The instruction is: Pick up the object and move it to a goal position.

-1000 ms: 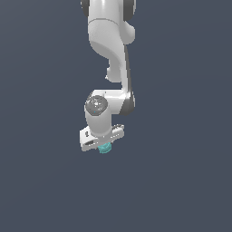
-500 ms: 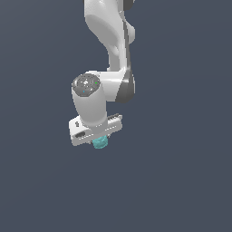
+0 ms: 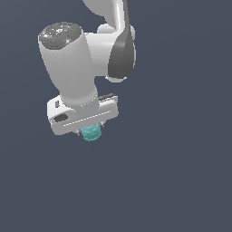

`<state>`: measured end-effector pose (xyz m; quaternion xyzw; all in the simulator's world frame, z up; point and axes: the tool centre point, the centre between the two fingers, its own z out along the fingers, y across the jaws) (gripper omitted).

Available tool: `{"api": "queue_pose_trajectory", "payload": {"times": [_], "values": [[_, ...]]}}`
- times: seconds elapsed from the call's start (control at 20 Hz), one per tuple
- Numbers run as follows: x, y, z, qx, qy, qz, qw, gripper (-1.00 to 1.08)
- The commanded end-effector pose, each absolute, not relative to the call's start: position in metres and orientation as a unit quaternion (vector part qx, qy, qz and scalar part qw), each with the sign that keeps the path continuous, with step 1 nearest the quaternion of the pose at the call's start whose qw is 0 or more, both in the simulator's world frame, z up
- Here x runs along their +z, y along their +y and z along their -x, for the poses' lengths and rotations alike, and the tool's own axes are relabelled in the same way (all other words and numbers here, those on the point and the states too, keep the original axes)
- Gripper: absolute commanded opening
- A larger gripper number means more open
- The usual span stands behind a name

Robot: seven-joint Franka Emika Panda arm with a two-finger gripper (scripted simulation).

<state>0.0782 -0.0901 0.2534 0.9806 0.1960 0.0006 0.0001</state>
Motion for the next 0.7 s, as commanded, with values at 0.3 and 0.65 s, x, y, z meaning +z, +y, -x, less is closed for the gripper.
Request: {"api": "queue_pose_trajectory", "payload": {"times": [0.3,0.65], "values": [[0.321,-0.101,-0.090,0.000,0.196,-0.981,0.000,-1.00],[0.345,-0.105,-0.095,0.000,0.196,-0.981,0.000,-1.00]]}}
